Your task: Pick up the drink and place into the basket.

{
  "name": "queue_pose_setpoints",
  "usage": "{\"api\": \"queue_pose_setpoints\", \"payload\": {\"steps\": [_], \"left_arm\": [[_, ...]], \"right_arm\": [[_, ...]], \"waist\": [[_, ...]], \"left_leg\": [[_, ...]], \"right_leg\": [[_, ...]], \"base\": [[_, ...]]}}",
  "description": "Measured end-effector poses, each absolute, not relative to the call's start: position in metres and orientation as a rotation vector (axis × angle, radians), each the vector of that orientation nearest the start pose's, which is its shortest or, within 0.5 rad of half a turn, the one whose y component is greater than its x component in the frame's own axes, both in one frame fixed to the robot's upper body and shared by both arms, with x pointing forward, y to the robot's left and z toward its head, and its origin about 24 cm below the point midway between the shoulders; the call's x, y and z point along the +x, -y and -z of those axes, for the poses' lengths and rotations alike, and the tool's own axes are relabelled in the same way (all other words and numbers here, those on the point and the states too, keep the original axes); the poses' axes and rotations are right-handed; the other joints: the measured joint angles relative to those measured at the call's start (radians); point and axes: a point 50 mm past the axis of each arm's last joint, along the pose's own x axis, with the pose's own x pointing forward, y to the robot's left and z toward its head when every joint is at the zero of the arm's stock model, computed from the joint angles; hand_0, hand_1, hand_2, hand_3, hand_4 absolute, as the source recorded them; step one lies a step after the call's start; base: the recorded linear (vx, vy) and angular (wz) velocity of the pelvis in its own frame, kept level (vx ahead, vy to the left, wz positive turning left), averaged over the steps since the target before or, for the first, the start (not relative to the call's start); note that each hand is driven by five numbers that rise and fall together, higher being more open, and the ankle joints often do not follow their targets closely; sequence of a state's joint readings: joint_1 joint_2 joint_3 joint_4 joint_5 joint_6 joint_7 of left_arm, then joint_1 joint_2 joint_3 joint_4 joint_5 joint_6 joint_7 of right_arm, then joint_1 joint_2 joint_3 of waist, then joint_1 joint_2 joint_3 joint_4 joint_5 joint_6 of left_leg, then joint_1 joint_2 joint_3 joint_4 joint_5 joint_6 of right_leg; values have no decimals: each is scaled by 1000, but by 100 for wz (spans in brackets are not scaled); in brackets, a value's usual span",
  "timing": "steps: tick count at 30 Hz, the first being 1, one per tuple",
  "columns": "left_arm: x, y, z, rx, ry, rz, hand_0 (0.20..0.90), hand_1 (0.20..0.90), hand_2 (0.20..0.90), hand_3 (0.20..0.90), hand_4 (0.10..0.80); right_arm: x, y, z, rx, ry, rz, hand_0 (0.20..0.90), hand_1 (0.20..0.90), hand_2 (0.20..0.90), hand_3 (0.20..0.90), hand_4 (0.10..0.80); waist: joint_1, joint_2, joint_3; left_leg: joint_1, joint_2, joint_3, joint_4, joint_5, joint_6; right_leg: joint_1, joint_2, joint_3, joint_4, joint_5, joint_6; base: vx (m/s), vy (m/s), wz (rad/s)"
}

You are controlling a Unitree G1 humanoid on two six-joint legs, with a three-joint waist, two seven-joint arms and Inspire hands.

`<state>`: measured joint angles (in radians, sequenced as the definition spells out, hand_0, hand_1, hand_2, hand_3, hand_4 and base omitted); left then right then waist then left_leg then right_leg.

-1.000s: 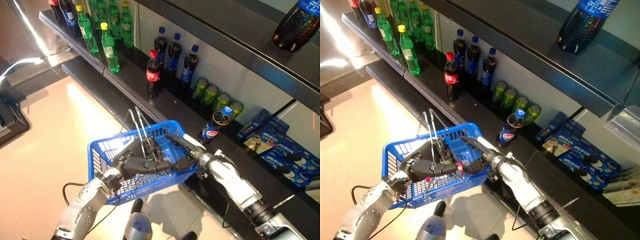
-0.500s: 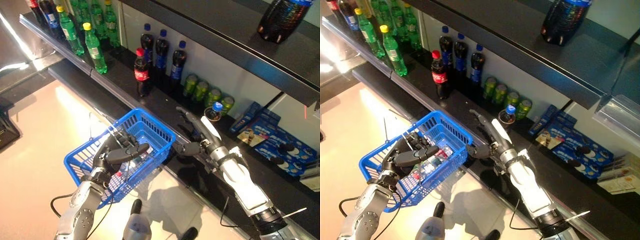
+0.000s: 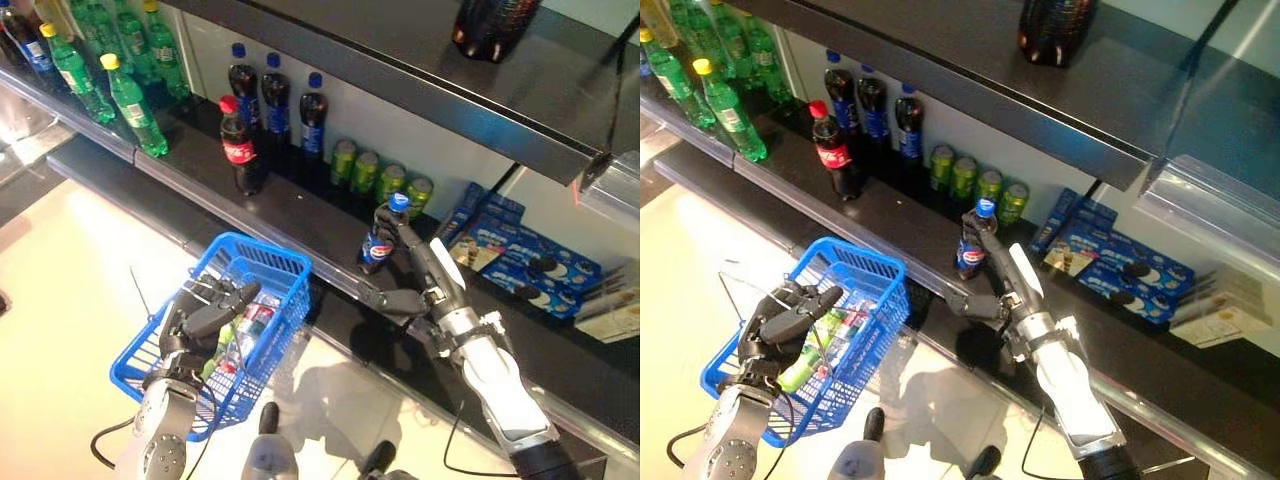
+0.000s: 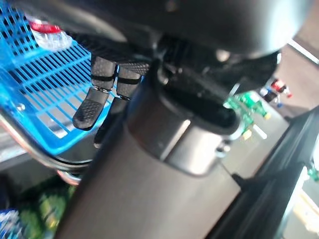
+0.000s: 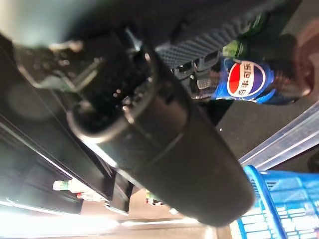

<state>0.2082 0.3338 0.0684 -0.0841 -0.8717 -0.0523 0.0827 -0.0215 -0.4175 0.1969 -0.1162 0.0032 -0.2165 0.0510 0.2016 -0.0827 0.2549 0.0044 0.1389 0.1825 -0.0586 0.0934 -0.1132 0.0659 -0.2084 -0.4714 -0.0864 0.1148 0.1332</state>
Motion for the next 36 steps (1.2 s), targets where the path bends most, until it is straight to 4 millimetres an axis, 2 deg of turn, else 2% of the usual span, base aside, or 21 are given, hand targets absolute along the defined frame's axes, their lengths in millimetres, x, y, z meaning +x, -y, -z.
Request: {"api": "queue_pose_setpoints", "payload": {"steps": [6, 15, 19, 27, 36], "left_arm": [[205, -248, -23, -535, -92, -345, 300, 300, 300, 200, 100], [202, -254, -7, -568, -120, -495, 300, 300, 300, 200, 100], [202, -256, 0, -566, -150, -550, 300, 300, 300, 200, 100], [196, -257, 21, -581, -228, -631, 300, 300, 300, 200, 100], [199, -259, 26, -579, -240, -663, 300, 300, 300, 200, 100]], "right_arm": [[244, 155, -90, -405, 294, -403, 900, 900, 900, 900, 800], [228, 137, -67, -445, 192, -649, 900, 900, 900, 900, 800], [226, 133, -62, -447, 170, -689, 900, 900, 900, 900, 800], [220, 140, -21, -511, -19, -752, 900, 900, 900, 900, 800], [207, 150, 22, -519, -235, -787, 900, 900, 900, 900, 800]], "waist": [[-22, 0, 0], [-41, -1, -1], [-40, -3, -2], [-39, -14, -9], [-33, -32, -20]], "left_leg": [[12, 4, 17, -10, 0, 0], [12, 7, 22, -11, 0, 0], [12, 8, 22, -10, 0, 0], [15, 10, 21, -10, 0, 0], [21, 13, 18, -10, 1, -1]], "right_leg": [[-4, 4, 17, 0, 1, -1], [-6, 6, 19, 0, 1, -1], [-6, 7, 19, 0, 1, -2], [-3, 9, 19, 0, 1, -2], [6, 13, 16, -2, 0, -5]], "base": [[-8, -27, -9], [3, -22, -1], [14, -39, 0], [10, -43, 0], [27, -33, 1]]}}
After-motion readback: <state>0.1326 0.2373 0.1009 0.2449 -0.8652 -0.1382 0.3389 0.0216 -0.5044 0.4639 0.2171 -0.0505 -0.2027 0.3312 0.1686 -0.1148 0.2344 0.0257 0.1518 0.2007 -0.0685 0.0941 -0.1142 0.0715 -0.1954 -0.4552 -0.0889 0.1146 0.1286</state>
